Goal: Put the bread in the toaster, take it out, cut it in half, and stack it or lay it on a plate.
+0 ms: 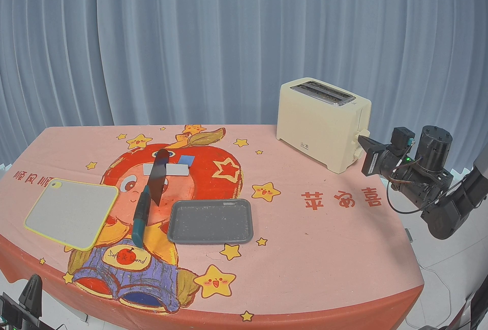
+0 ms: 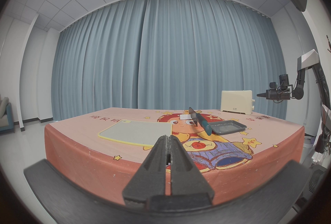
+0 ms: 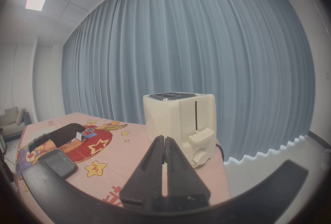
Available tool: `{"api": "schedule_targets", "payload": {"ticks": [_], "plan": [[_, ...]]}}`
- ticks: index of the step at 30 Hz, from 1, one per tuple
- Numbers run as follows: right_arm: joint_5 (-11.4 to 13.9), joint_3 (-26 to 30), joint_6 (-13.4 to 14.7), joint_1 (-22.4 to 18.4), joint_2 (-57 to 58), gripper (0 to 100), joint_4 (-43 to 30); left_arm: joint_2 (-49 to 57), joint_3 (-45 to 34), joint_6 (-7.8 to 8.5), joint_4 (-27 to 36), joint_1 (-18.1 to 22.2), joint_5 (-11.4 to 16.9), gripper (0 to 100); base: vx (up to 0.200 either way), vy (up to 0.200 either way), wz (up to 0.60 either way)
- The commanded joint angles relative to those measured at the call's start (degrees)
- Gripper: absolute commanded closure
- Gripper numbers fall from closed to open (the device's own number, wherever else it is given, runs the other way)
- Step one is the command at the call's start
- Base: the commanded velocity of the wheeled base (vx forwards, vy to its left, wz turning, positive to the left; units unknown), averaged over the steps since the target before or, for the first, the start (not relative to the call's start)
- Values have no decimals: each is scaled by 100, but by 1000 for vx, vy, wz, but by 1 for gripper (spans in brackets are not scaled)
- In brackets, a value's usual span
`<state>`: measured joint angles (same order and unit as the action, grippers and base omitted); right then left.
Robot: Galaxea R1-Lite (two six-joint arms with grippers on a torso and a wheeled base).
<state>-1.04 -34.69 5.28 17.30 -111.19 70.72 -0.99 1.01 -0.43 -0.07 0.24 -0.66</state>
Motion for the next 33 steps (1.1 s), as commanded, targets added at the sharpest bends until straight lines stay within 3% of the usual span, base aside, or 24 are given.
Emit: {"api": "schedule_targets", "payload": {"ticks": [1,33], "plan": [[-2,-2,-1,2,-17,100,3,-7,-101,-1,-1,2,-4,100,0,0,0],[-2,24,-9,-69,-122,100,-14,-7,-101,-1,-1,2,-4,100,0,0,0]]}}
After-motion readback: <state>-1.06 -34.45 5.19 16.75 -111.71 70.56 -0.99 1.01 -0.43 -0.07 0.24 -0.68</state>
